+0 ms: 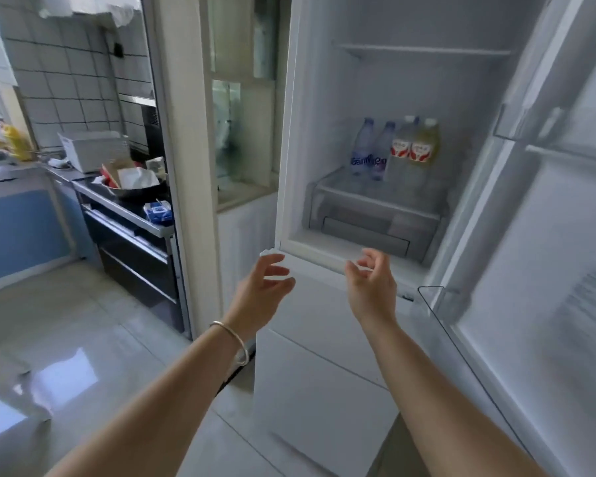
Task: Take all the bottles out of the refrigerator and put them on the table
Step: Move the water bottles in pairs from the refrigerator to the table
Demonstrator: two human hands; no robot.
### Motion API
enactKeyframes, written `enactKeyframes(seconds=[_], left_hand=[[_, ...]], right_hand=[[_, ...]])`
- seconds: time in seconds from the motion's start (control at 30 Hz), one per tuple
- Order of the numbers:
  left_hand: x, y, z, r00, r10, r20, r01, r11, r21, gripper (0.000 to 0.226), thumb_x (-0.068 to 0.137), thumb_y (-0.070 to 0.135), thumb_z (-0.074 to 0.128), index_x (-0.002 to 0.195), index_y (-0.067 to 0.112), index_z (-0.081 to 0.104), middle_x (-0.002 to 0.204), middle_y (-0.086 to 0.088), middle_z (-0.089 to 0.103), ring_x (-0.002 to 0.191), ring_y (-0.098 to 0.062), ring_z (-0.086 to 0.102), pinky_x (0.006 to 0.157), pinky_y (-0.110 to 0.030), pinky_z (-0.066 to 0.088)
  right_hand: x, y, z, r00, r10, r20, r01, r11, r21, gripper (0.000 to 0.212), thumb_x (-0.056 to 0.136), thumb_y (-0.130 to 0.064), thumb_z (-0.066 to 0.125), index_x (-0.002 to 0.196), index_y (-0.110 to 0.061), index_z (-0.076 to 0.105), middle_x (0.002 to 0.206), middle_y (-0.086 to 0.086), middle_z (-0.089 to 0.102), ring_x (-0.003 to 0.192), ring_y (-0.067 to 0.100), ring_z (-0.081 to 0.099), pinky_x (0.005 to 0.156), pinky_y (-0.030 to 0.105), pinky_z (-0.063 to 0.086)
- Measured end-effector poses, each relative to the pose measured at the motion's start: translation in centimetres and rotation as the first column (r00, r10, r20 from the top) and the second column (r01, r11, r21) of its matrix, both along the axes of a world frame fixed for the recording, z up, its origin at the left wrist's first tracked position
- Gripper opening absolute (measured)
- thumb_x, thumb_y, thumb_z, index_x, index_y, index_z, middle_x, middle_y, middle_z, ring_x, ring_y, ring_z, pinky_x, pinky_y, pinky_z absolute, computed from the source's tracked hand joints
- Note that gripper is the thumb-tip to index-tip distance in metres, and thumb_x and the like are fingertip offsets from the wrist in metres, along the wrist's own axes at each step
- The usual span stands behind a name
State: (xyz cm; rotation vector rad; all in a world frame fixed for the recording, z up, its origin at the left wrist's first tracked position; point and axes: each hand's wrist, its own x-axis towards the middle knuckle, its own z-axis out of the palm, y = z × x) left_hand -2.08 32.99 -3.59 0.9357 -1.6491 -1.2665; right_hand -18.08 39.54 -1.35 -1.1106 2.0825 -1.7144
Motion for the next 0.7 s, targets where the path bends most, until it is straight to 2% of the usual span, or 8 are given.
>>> enactKeyframes(seconds=[0.1, 0.2, 0.23, 0.3, 0.4, 0.5, 0.6, 0.7], left_hand=[[-3.0, -6.4, -0.4, 0.995, -0.098, 0.016, 0.099, 0.994, -0.043, 0.033, 0.089, 0.012, 0.062, 0.11, 0.033, 0.049, 0.105, 0.002, 0.059, 0.075, 0.0, 0.061, 0.065, -0.016, 0.048], [-6.2, -13.1, 0.6, 0.986, -0.159, 0.053, 0.163, 0.983, -0.081, 0.036, 0.086, 0.018, 0.066, 0.1, 0.046, 0.049, 0.101, 0.009, 0.061, 0.079, -0.004, 0.063, 0.073, -0.03, 0.05], [-7.5, -15.2, 1.3, 0.981, -0.183, 0.063, 0.188, 0.978, -0.085, 0.034, 0.085, 0.02, 0.066, 0.1, 0.046, 0.05, 0.101, 0.009, 0.061, 0.082, -0.01, 0.062, 0.074, -0.033, 0.049], [-10.5, -19.2, 2.8, 0.973, -0.227, 0.037, 0.23, 0.968, -0.099, 0.031, 0.085, 0.015, 0.065, 0.107, 0.033, 0.052, 0.099, 0.005, 0.059, 0.082, -0.016, 0.057, 0.069, -0.028, 0.047], [-15.4, -24.1, 4.9, 0.964, -0.265, 0.012, 0.265, 0.955, -0.134, 0.028, 0.088, 0.008, 0.061, 0.106, 0.026, 0.051, 0.094, 0.008, 0.058, 0.076, -0.012, 0.055, 0.057, -0.017, 0.046], [-20.0, -27.9, 5.6, 0.95, -0.31, 0.017, 0.309, 0.939, -0.152, 0.031, 0.086, 0.013, 0.064, 0.11, 0.028, 0.051, 0.097, 0.008, 0.061, 0.08, -0.011, 0.058, 0.075, -0.031, 0.049], [-24.4, -31.0, 5.9, 0.941, -0.337, -0.033, 0.331, 0.936, -0.12, 0.03, 0.087, 0.011, 0.063, 0.109, 0.028, 0.052, 0.103, 0.001, 0.062, 0.081, -0.013, 0.057, 0.077, -0.033, 0.047], [-28.9, -33.6, 6.5, 0.939, -0.328, -0.104, 0.316, 0.942, -0.114, 0.031, 0.087, 0.003, 0.058, 0.11, 0.023, 0.053, 0.092, 0.004, 0.06, 0.071, -0.011, 0.053, 0.065, -0.024, 0.042]], right_hand=[[-2.7, -5.1, -0.4, 0.995, -0.092, 0.03, 0.093, 0.995, -0.038, 0.04, 0.086, -0.022, 0.058, 0.124, -0.014, 0.049, 0.11, 0.0, 0.057, 0.091, 0.015, 0.053, 0.078, 0.026, 0.036], [-5.7, -10.3, -0.3, 0.983, -0.175, 0.056, 0.178, 0.983, -0.043, 0.041, 0.087, -0.024, 0.059, 0.125, -0.014, 0.048, 0.114, 0.001, 0.058, 0.089, 0.013, 0.053, 0.08, 0.026, 0.037], [-6.6, -11.8, -0.2, 0.977, -0.203, 0.057, 0.206, 0.978, -0.041, 0.041, 0.087, -0.024, 0.059, 0.125, -0.014, 0.048, 0.115, 0.002, 0.058, 0.09, 0.013, 0.053, 0.081, 0.028, 0.039], [-8.6, -14.7, 0.1, 0.968, -0.246, 0.054, 0.249, 0.967, -0.048, 0.042, 0.087, -0.024, 0.059, 0.126, -0.013, 0.047, 0.117, 0.004, 0.057, 0.093, 0.014, 0.054, 0.083, 0.029, 0.039], [-11.7, -18.1, 0.8, 0.95, -0.306, 0.062, 0.31, 0.949, -0.059, 0.042, 0.087, -0.022, 0.059, 0.126, -0.013, 0.047, 0.117, 0.004, 0.057, 0.096, 0.017, 0.056, 0.08, 0.026, 0.037], [-15.0, -20.8, 1.7, 0.929, -0.368, 0.03, 0.369, 0.927, -0.059, 0.043, 0.087, -0.025, 0.06, 0.127, -0.015, 0.047, 0.118, 0.002, 0.058, 0.101, 0.019, 0.058, 0.08, 0.026, 0.037], [-19.2, -23.9, 3.2, 0.919, -0.394, -0.001, 0.393, 0.917, -0.066, 0.047, 0.087, -0.028, 0.059, 0.13, -0.015, 0.045, 0.12, 0.002, 0.057, 0.107, 0.02, 0.056, 0.083, 0.027, 0.039], [-23.9, -27.2, 4.3, 0.918, -0.396, 0.002, 0.394, 0.913, -0.102, 0.046, 0.088, -0.026, 0.059, 0.13, -0.014, 0.045, 0.118, 0.003, 0.057, 0.096, 0.016, 0.052, 0.069, 0.009, 0.035]])
